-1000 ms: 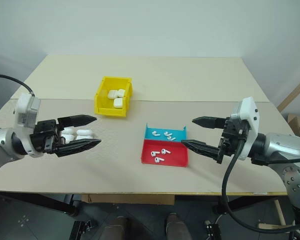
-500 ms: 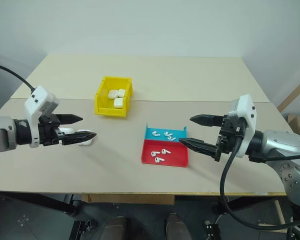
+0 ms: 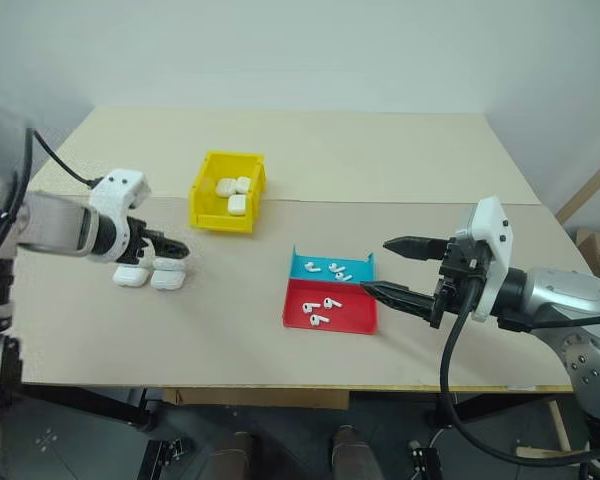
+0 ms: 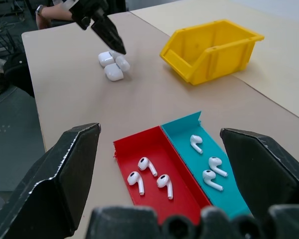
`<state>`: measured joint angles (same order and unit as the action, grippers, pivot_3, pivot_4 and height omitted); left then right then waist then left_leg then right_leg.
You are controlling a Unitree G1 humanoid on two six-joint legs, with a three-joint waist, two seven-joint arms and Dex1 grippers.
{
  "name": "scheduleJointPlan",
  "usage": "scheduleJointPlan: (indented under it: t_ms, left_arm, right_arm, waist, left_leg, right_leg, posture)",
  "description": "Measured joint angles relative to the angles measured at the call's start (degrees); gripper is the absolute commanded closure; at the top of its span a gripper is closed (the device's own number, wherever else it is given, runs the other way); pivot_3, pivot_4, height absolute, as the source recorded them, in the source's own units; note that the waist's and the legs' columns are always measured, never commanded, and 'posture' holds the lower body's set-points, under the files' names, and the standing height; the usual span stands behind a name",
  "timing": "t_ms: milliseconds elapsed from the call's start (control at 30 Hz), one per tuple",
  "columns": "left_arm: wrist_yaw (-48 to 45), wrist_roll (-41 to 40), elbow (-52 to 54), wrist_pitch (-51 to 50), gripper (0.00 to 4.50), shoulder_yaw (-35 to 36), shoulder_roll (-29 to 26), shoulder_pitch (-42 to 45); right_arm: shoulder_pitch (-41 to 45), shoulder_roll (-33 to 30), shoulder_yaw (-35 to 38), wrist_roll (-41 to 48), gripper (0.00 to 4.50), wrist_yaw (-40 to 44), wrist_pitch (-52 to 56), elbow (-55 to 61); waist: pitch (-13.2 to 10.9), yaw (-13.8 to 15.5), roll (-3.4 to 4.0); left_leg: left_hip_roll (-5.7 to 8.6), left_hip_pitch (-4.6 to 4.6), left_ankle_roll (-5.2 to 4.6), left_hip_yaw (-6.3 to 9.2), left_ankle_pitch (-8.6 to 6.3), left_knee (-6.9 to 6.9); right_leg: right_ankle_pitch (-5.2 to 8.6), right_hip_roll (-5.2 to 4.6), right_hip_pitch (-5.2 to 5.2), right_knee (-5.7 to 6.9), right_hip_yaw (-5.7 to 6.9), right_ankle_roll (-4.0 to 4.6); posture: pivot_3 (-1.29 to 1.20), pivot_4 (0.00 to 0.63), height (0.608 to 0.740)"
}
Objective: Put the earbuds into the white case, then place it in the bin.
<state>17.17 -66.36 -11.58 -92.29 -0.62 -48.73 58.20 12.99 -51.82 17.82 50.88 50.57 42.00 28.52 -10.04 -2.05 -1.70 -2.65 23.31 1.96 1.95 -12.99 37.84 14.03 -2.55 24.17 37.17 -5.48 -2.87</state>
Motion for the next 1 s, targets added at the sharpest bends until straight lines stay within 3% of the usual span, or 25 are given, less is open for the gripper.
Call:
scheduleJointPlan:
  t_ms: [133,267,400,700,1000]
  left_arm:
    - [10.64,-8.20,-6.72,0.02,0.00,-2.90,-0.01,5.51]
    - [16.78,-18.22,-14.78,-0.01,0.00,-12.49,-2.49,10.07]
    - [24.73,-21.67,-24.55,-0.01,0.00,-15.34,-0.58,12.13]
    - [29.13,-16.12,-37.42,-0.01,0.00,-13.95,8.84,15.96]
    - [24.87,-3.88,-42.00,-0.01,0.00,-9.26,11.42,16.71]
  right_arm:
    - [-0.12,-0.44,0.11,0.08,0.02,-0.01,0.68,0.23]
    - [-0.06,-0.63,0.12,0.17,0.02,-0.02,1.30,0.27]
    - [-0.02,-0.75,0.15,0.23,0.02,0.05,1.77,0.29]
    - [0.28,-1.05,0.32,0.17,0.02,0.14,1.79,0.34]
    - [0.27,-1.41,1.05,0.17,0.02,0.05,1.80,0.76]
  waist:
    - [0.00,-0.01,-0.01]
    - [0.01,-0.12,-0.01]
    - [0.01,-0.12,-0.01]
    - [0.00,0.84,-0.02]
    - [0.01,0.88,-0.03]
  left_leg:
    - [0.04,-0.06,0.01,0.02,0.00,0.01]
    - [0.06,-0.11,0.03,0.03,0.01,0.01]
    - [0.07,-0.07,0.03,0.02,0.02,0.00]
    - [0.15,-0.01,0.06,0.03,0.03,0.01]
    - [0.16,-0.02,0.08,0.04,0.05,0.00]
  right_leg:
    - [-0.01,-0.03,-0.03,0.04,-0.01,0.00]
    - [0.00,-0.02,-0.03,0.10,-0.01,0.00]
    - [0.00,-0.03,-0.02,0.06,-0.01,0.00]
    - [-0.01,-0.06,-0.02,-0.01,0.01,0.00]
    - [-0.01,-0.06,-0.03,0.00,0.00,-0.01]
  posture:
    - [0.00,0.150,0.740]
    - [0.00,0.150,0.740]
    - [0.00,0.150,0.740]
    - [0.00,0.150,0.740]
    - [0.00,0.150,0.740]
